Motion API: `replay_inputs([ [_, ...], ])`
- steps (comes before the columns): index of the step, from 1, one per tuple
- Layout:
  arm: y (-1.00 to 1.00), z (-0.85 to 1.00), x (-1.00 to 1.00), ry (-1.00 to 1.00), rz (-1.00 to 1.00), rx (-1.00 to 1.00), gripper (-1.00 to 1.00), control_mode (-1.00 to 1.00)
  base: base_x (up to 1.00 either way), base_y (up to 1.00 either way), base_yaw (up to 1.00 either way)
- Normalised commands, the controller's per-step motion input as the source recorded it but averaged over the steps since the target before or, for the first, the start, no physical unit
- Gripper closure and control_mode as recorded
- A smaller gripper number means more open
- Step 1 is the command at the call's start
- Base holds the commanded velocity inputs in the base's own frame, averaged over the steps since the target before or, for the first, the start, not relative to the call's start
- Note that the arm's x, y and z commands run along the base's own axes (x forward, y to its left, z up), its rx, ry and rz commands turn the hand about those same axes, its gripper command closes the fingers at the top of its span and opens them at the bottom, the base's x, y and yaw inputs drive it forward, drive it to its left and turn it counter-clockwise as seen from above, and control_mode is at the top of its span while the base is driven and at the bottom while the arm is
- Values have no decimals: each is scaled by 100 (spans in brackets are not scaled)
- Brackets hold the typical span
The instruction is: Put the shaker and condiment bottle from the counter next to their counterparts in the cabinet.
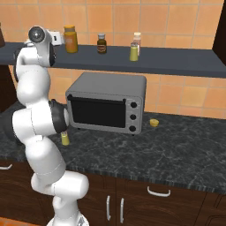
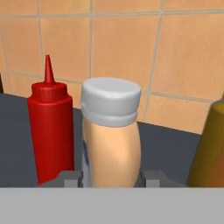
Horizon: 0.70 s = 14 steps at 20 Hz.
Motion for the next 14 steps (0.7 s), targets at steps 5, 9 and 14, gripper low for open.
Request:
replay_inputs([
  [5,0,0,0,-2,0,4,-100,-100,0,0,0],
  [9,-6,0,-16,-7,0,4,-100,-100,0,0,0],
  [14,-34,0,-49,-8,0,1,-100,-100,0,0,0],
])
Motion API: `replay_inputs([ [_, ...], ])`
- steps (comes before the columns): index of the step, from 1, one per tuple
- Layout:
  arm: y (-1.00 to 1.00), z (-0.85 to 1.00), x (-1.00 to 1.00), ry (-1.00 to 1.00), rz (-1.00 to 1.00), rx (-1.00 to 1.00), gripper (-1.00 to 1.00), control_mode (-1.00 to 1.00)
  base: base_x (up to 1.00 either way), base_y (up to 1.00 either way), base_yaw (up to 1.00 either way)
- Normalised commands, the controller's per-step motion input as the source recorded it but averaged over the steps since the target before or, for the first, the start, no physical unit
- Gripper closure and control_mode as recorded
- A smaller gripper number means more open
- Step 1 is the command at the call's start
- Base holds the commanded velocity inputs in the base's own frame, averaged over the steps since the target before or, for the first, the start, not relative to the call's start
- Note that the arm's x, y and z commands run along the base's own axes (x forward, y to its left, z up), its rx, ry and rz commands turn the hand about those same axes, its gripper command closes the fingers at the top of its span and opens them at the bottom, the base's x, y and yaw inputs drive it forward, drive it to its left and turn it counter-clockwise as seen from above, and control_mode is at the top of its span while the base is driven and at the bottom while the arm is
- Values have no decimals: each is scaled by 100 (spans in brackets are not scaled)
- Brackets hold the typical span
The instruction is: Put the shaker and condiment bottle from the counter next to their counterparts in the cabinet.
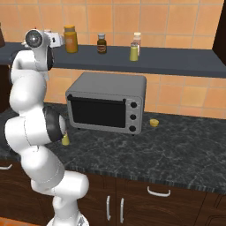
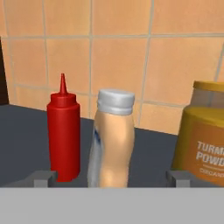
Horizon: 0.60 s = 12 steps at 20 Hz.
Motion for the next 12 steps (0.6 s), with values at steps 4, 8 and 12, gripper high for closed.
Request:
replay_inputs([
  [4,-47,0,-74,-10,-7,5,-100,-100,0,0,0],
  [8,-44,0,-85,-8,-7,11,-100,-100,0,0,0],
  [12,-42,0,-92,-5,-4,18,-100,-100,0,0,0],
])
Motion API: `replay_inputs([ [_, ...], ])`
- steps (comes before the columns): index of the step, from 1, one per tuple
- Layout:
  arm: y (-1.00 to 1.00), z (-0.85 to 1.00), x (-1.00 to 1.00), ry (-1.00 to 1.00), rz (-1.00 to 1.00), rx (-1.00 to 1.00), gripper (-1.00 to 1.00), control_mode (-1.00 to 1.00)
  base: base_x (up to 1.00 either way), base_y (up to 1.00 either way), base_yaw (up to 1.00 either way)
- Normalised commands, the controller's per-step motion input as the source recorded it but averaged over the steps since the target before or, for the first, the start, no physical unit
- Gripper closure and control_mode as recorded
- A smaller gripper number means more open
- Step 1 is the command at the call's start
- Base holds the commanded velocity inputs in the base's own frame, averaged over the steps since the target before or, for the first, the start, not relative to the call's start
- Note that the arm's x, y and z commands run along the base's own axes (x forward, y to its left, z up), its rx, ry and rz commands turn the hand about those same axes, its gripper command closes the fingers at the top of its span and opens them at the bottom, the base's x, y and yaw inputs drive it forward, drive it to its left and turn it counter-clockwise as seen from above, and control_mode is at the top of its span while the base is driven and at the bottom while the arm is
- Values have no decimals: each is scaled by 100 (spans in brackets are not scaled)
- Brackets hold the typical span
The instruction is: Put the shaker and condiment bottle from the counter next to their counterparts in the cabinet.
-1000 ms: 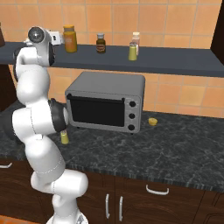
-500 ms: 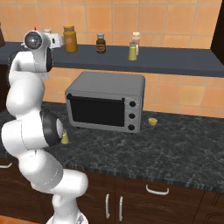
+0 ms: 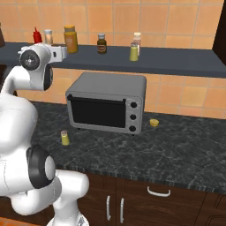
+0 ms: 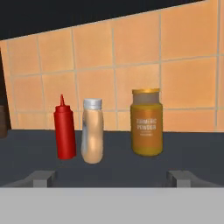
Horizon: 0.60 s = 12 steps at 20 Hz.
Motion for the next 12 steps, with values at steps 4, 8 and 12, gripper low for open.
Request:
replay_inputs([
  [4,-39,0,-86,-4,-5,17,-100,-100,0,0,0],
  [8,-15,0,-45,0,-4,10,-100,-100,0,0,0],
  [12,4,-7,-13,0,-2,0,-100,-100,0,0,0],
])
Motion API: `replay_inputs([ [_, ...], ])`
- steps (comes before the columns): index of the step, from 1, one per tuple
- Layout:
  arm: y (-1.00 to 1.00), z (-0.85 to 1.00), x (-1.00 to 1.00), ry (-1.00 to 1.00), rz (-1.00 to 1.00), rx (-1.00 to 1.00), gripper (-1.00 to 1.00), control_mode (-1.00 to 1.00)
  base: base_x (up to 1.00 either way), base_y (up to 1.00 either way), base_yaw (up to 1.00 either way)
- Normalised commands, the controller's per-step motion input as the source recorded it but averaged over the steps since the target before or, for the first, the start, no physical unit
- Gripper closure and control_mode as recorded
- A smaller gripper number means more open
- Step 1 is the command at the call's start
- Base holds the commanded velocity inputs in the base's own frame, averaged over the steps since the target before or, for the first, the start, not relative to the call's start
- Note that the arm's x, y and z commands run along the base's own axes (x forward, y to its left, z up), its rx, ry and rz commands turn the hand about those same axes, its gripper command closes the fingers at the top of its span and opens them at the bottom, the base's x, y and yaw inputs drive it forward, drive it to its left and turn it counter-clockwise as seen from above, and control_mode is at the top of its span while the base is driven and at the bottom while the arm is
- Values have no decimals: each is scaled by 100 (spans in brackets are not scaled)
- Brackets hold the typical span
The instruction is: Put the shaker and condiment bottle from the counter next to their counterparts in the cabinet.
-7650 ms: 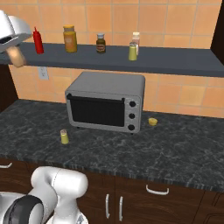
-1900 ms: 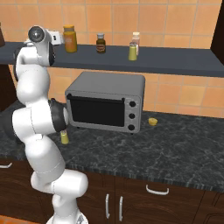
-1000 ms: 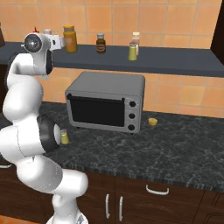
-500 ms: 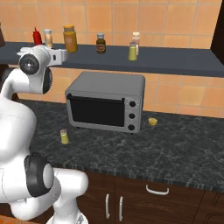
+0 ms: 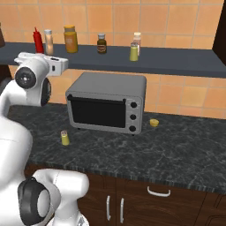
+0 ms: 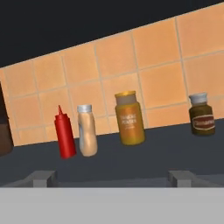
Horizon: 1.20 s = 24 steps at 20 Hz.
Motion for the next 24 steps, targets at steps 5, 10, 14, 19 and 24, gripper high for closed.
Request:
replay_inputs([
  [5,-11,10,-55,0,2,0,-100,-100,0,0,0],
  [10,-35,19,-70,1,7,0,-100,-100,0,0,0],
  [14,-42,11,-65,6,15,3,-100,-100,0,0,0],
  [19,-51,0,-56,8,20,7,-100,-100,0,0,0],
  [24,-52,-6,-61,3,23,10,-100,-100,0,0,0],
])
